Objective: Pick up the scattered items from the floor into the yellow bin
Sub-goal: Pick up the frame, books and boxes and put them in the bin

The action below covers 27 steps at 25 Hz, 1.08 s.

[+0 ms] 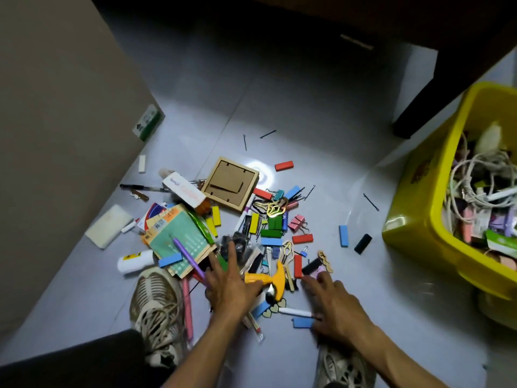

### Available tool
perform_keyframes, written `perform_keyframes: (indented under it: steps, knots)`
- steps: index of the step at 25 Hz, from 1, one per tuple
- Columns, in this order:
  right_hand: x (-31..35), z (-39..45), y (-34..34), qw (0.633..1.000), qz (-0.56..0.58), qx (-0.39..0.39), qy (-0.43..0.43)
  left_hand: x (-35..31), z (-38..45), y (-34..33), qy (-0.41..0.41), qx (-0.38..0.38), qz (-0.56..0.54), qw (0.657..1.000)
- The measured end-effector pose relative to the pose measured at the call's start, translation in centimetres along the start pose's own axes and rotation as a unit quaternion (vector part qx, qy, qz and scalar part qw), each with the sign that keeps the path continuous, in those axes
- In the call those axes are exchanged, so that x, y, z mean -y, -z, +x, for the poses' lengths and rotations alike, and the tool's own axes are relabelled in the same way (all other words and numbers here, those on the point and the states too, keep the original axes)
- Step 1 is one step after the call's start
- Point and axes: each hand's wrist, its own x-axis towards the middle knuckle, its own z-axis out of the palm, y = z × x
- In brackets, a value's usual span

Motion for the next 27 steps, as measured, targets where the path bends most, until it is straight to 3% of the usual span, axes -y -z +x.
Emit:
perform_keyframes:
  steps: [4,6,9,12,15,19,23,27]
  knots:
    - [2.3,2.9,-0.6,0.990,0.080,-0.115,0.033,-3.2,1.8,-0.9,-0.033,0.011,-0.072,0.997]
    - [1.9,4.1,0.9,0.975,0.116,-0.188,0.033,-2.7,2.7,-0.3,-0.068,-0.037,-0.091,0.993]
    - [-1.3,5.7,3.4,0.936,0.199,-0.268,-0.111,-1.4,3.9,0.6,-0.043,-0.099,-0.091,0.990]
    - [-2.5,8.3,6.1,0.912,0.280,-0.228,-0.195,-3.3,5.0,0.7,0.004,-0.043,-0.120,0.992]
    - [0.4,10.7,6.7,0.914,0.323,-0.190,-0.159,-6.1,6.4,0.7,0.007,-0.016,-0.136,0.991]
    - [4.3,11.9,5.5,0.908,0.344,-0.209,-0.120,-8.6,7.1,-0.7,-0.043,0.014,-0.169,0.985]
    - [6.2,12.7,5.6,0.833,0.509,-0.177,-0.123,-9.1,8.1,-0.6,-0.052,0.024,-0.283,0.957]
    - [7.7,13.1,5.8,0.699,0.694,-0.118,-0.125,-9.5,8.5,0.2,-0.038,0.061,-0.381,0.922]
